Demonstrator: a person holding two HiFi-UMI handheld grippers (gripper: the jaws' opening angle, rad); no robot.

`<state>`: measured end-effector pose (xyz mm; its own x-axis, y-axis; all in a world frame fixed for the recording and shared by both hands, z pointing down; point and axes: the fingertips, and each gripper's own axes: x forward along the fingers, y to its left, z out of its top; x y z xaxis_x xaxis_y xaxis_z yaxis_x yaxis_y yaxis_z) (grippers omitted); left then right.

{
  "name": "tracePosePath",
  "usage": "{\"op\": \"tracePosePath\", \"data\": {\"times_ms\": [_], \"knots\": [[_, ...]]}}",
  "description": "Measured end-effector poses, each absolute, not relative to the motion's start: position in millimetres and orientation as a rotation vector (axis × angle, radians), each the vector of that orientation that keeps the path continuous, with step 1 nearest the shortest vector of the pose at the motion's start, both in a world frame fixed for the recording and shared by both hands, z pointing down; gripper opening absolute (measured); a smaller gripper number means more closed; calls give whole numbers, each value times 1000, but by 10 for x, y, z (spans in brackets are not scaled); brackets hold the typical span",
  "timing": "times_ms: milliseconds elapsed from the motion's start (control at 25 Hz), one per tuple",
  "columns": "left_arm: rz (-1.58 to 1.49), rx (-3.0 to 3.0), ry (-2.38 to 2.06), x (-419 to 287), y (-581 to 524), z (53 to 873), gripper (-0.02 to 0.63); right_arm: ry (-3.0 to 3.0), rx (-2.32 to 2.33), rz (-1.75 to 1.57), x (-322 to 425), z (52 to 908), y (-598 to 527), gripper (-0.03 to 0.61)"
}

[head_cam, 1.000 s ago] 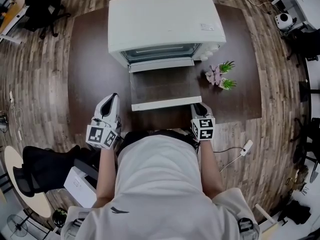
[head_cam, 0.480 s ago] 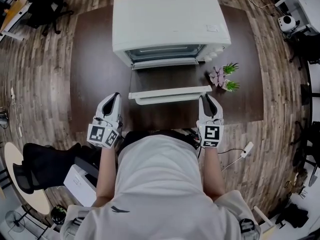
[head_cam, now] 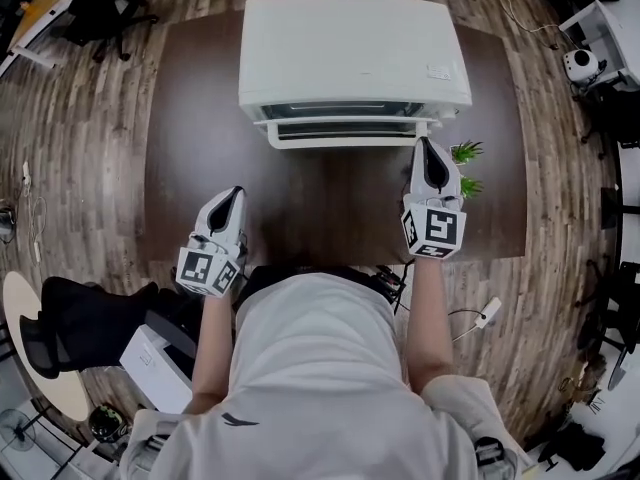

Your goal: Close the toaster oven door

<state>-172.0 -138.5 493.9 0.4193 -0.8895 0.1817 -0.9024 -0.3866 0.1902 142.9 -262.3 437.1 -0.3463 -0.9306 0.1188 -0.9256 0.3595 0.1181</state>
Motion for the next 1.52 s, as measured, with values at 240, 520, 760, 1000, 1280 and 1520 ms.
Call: {"op": "tracePosePath", "data": {"times_ms": [240, 520, 760, 1000, 1280, 1520], "knots": [[62, 2387, -1601, -1824, -1346, 4936, 3, -2483, 1723, -27, 1378, 4256, -2962, 2], [51, 2369, -1620, -1869, -1319, 4937, 3, -2506, 1711, 6, 1370, 4238, -2920, 2], [41, 2390, -1605, -1840, -1342, 4893, 3, -2521, 1717, 3, 1451, 4222, -2449, 2], [37, 2439, -1541, -1684, -1344, 4890, 3, -2493, 1696, 126, 1553, 4450, -1926, 0], [24, 2493, -1475, -1544, -1396, 4870, 3, -2476, 1669, 178, 1476, 4568, -1689, -2], [12, 2509, -1456, -1546, -1399, 4840, 3, -2465, 1693, 179, 1465, 4577, -1635, -2]]}}
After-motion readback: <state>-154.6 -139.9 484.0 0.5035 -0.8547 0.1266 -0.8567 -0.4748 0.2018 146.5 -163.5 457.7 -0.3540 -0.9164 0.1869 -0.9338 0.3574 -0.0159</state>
